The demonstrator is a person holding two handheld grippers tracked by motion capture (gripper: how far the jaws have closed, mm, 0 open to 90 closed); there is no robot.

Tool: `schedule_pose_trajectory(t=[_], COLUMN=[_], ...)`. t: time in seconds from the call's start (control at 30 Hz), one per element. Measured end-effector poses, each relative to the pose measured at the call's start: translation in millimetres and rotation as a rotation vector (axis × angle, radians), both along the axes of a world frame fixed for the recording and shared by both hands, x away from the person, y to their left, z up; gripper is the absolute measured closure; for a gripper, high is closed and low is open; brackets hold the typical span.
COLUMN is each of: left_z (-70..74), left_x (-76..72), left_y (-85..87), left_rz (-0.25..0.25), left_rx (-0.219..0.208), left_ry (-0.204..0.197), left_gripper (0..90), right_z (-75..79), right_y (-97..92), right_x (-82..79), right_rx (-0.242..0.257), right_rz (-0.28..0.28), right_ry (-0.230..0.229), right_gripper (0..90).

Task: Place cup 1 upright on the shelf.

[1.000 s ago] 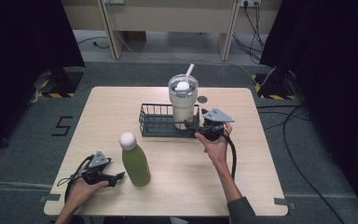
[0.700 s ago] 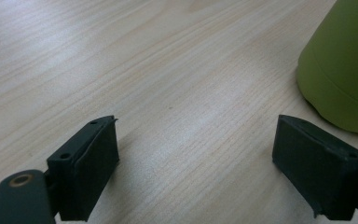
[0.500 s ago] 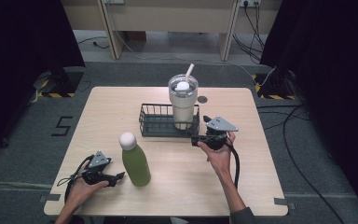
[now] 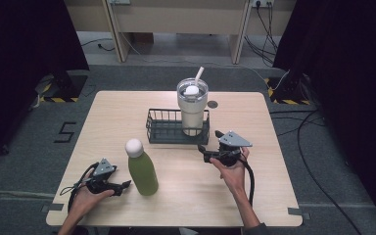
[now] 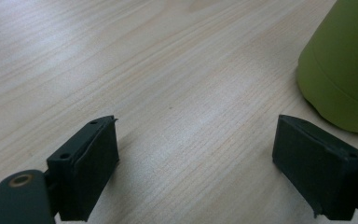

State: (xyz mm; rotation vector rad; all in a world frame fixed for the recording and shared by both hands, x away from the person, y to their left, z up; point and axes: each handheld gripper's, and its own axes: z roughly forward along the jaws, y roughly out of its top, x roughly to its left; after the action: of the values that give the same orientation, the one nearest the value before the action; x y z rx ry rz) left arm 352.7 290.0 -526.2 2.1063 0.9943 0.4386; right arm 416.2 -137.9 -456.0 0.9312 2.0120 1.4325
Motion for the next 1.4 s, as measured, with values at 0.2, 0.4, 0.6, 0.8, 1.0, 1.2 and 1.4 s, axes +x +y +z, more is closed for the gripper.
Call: schedule_pose_trajectory(t=[0.2,0.4,0.6,0.8,1.0,1.2,1.4], left_z=[0.0,0.0,0.0,0.0,0.0,0.0,0.0], left_x=[-0.1,-0.1,-0.1,-0.1,-0.1,-0.1,0.0], left_y=[-0.1,0.0,0.0,0.0,-0.1,0.0,0.1], left_rz=[0.0,0.0,0.0,0.0,0.001,0.0,-0.001], left_rx=[0.0,0.001,0.0,0.001,0.0,0.0,0.001], left_ry=[0.0,0.0,0.0,0.0,0.0,0.0,0.0], left_gripper=[13.4,13.4,13.4,13.4,13.4,13.4,13.4], right_z=[-3.4,-7.1,-6.3,-11.3,-18.6,-22.4,-26.7], right_y=[-1.0,-3.5,-6.7,-11.5,-19.6,-21.6,-24.5], right_x=[-6.6,-14.0,-22.7,-33.8,-43.1,-48.6,-53.3], right_rx=[-0.022,-0.047,-0.071,-0.079,-0.093,-0.102,-0.104], right_rz=[0.002,0.003,0.004,0.019,0.01,0.012,0.008], right_ry=[0.006,0.012,0.011,0.031,0.057,0.073,0.087], right_gripper=[15.7,15.7,15.7,15.8,15.7,15.7,15.7])
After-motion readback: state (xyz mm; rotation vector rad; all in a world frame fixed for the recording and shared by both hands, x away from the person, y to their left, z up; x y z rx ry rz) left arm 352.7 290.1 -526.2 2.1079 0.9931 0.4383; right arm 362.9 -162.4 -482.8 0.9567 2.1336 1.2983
